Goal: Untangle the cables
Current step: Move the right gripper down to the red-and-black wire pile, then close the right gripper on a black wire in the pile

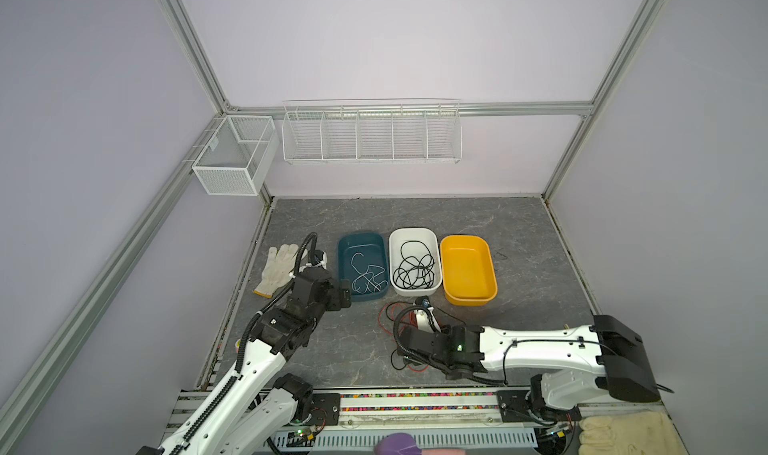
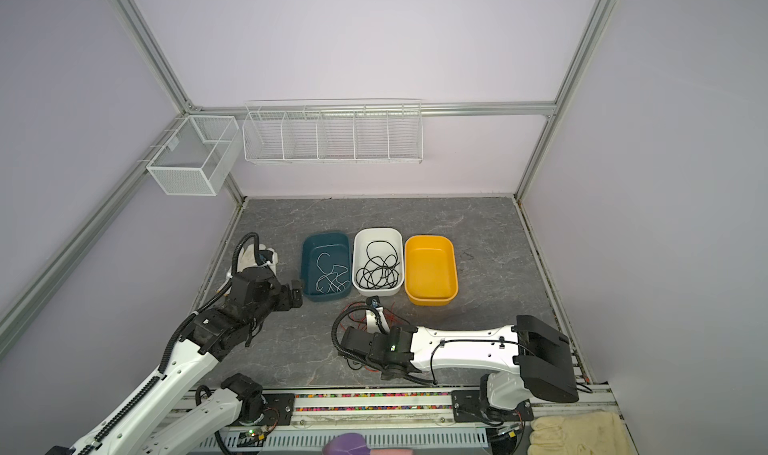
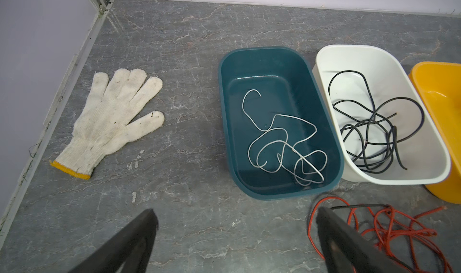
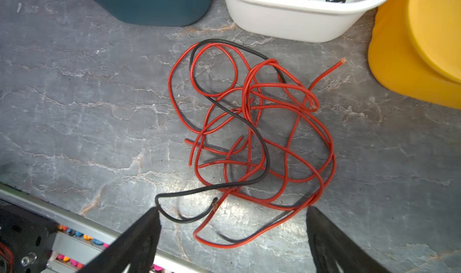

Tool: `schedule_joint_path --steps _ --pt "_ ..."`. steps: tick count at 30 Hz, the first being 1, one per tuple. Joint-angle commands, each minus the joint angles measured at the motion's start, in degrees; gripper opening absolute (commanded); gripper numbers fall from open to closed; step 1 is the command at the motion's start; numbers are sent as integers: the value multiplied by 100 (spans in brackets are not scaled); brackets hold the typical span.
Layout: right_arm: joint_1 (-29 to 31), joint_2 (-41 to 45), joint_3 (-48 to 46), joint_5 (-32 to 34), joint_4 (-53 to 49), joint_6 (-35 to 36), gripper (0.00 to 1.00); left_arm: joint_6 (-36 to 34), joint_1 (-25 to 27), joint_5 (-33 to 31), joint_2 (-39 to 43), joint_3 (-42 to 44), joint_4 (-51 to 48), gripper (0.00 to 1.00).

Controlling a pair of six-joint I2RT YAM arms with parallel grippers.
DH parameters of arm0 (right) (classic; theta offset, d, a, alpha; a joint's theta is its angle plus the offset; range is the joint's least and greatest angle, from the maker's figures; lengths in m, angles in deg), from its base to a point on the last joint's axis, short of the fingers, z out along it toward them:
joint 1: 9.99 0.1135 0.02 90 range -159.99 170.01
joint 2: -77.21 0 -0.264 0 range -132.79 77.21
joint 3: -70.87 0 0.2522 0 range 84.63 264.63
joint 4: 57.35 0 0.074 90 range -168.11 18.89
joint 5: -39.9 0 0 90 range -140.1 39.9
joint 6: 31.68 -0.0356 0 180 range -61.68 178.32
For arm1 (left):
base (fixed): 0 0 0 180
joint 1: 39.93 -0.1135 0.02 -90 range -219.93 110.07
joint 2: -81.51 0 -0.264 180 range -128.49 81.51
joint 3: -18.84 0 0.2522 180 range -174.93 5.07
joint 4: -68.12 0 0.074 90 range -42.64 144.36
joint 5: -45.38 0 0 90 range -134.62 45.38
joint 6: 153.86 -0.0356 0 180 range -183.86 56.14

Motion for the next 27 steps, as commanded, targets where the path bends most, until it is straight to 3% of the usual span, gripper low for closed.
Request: schedule_joint_path --steps 1,5,11,17,27 --pt "87 -12 70 57 78 -301 96 -67 58 -1 -23 34 -49 99" --pt "191 -105 109 6 141 -369 100 -71 76 -21 -35 31 -49 99" --pt "563 -277 394 44 299 -645 95 -76 85 -38 -52 35 -50 99" --pt "736 -728 756 203 150 -1066 80 -78 92 -63 -58 38 -59 100" --pt "693 -1330 908 -132 586 -1110 72 -91 129 -125 -46 30 -66 99"
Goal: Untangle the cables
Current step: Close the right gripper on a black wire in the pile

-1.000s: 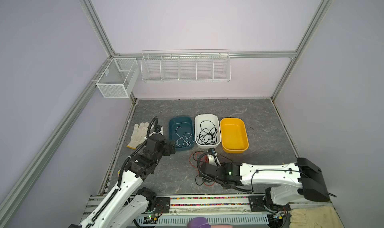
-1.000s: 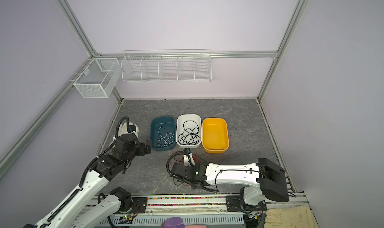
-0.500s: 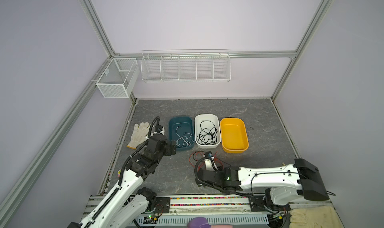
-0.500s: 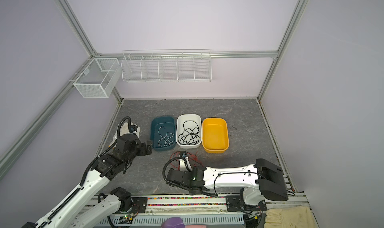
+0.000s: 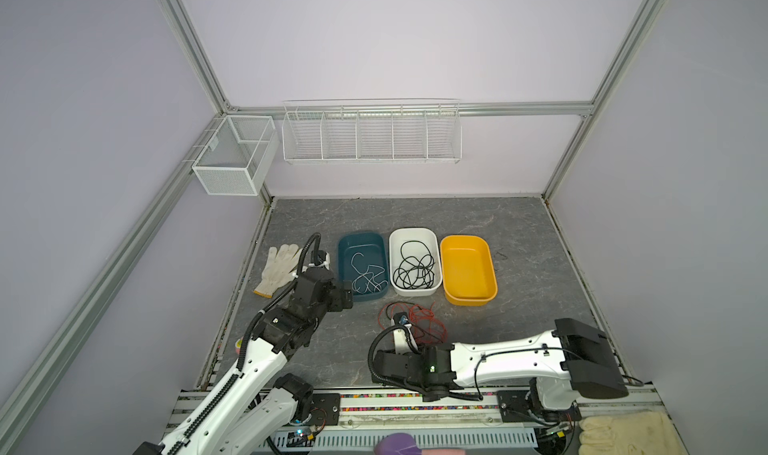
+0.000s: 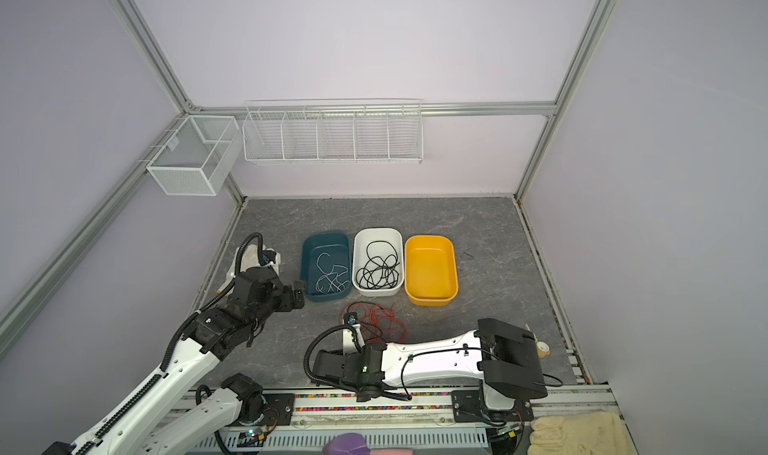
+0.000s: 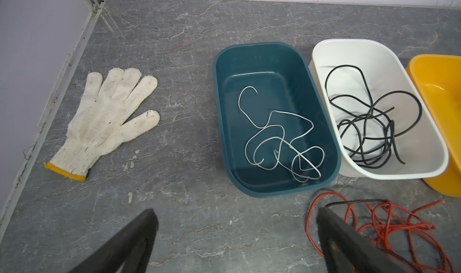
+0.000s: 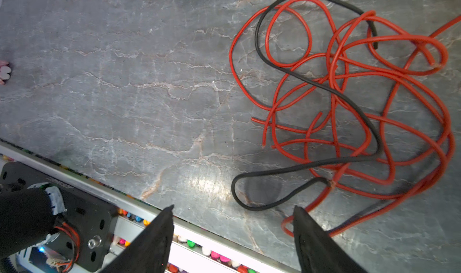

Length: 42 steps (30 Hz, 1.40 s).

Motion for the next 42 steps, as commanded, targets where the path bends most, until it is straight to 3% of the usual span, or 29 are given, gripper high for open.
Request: schedule_joint_path --steps 1,10,19,32,42 --pt "-50 -224 160 -144 196 -212 70 -87 33 -111 9 37 -64 99" --pt "-312 -605 82 -556 626 -216 59 -86 46 -121 9 39 -56 99" --pt "-418 -741 12 -473 688 -212 47 -86 50 -121 -1 47 -47 99" --pt "-448 -981 217 -202 335 -252 45 -91 59 -118 -21 47 -46 99" --pt "-447 -785 -28 -10 519 -230 21 -97 60 -104 -24 50 -38 99"
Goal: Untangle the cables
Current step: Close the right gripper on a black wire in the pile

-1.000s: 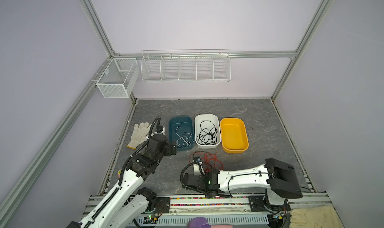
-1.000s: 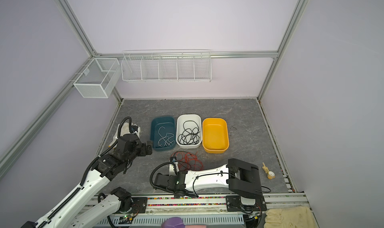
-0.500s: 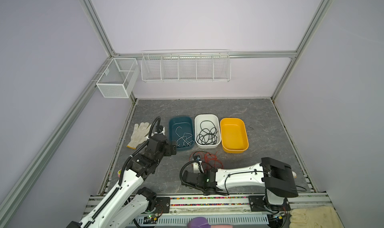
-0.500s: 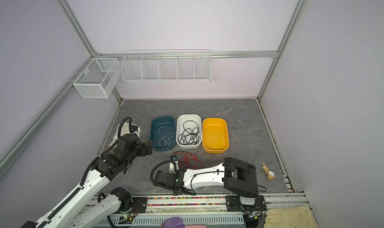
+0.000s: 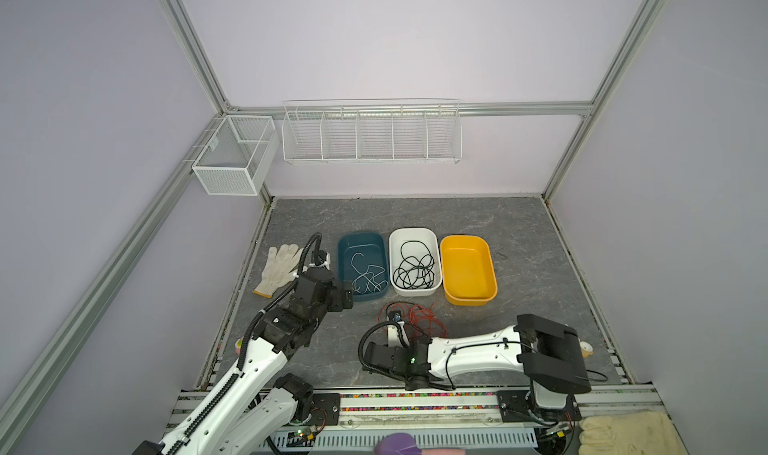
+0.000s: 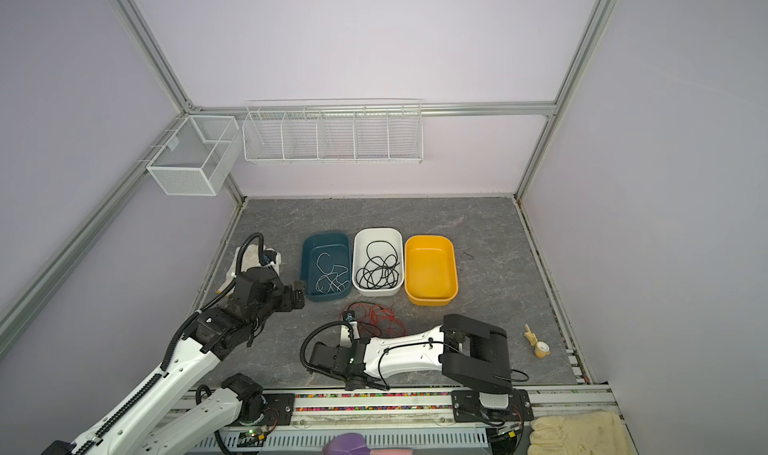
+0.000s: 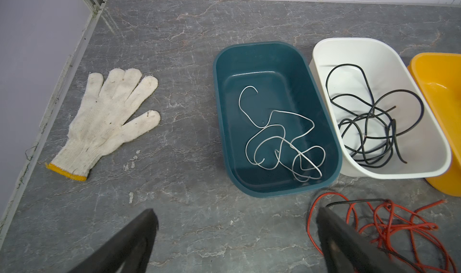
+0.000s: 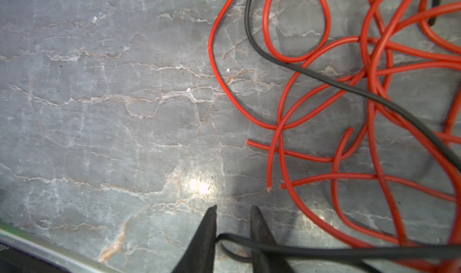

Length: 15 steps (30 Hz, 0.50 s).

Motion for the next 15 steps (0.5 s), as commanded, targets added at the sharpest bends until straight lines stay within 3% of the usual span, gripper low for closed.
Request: schedule_joint_path --steps 1,6,15 --pt "-12 180 -218 172 91 -168 19 -69 37 -65 2 49 -40 99" --pt "1 323 -264 129 299 164 6 -70 37 -56 -3 47 -31 99" --pt "156 701 -337 158 523 564 6 -71 46 -66 -1 56 -40 99"
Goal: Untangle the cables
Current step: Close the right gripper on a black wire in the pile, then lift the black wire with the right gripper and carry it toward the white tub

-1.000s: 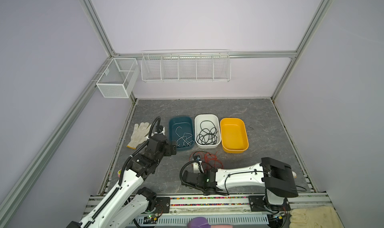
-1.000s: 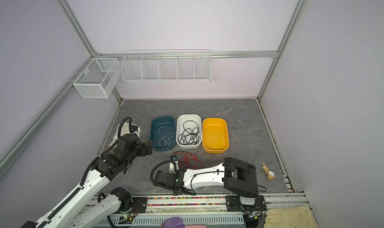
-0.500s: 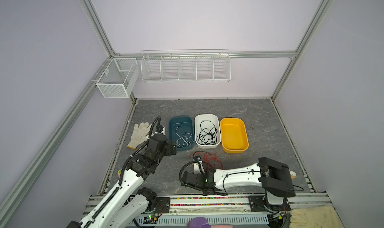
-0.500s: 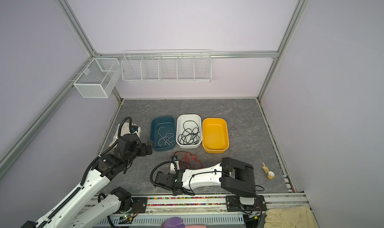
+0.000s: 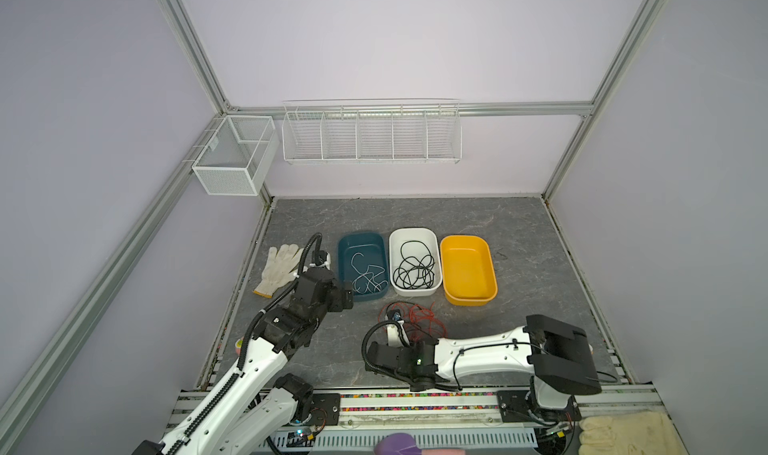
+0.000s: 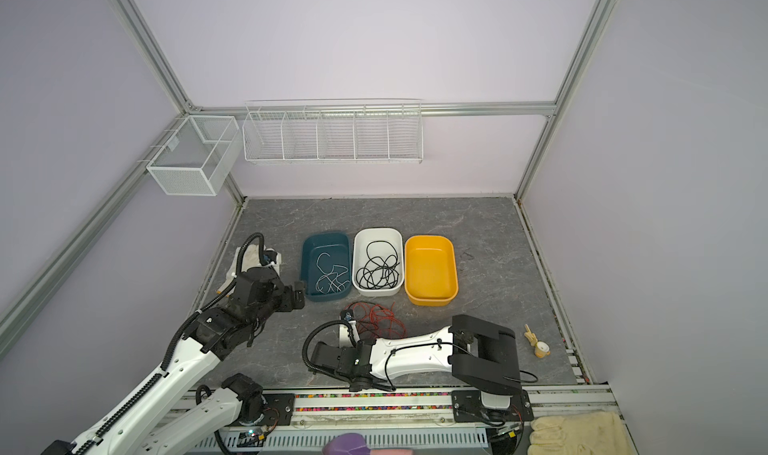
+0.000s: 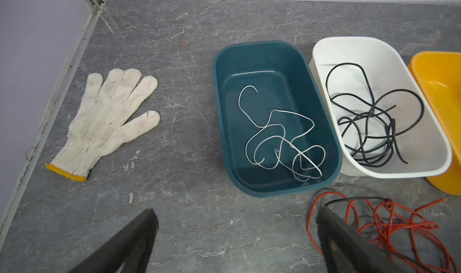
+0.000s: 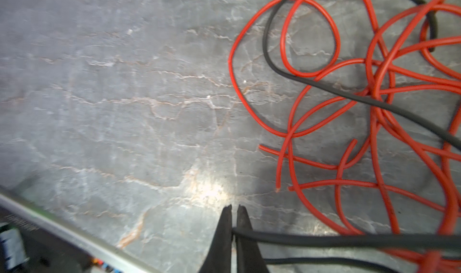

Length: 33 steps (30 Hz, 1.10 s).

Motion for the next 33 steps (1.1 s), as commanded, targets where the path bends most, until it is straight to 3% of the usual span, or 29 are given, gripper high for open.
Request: schedule_joint_path --steps 1,33 --pt "93 394 -113 130 142 208 6 -55 33 -70 6 48 -38 99" --pt "380 3266 575 1135 -1018 2522 6 -63 33 -34 -1 47 -42 99"
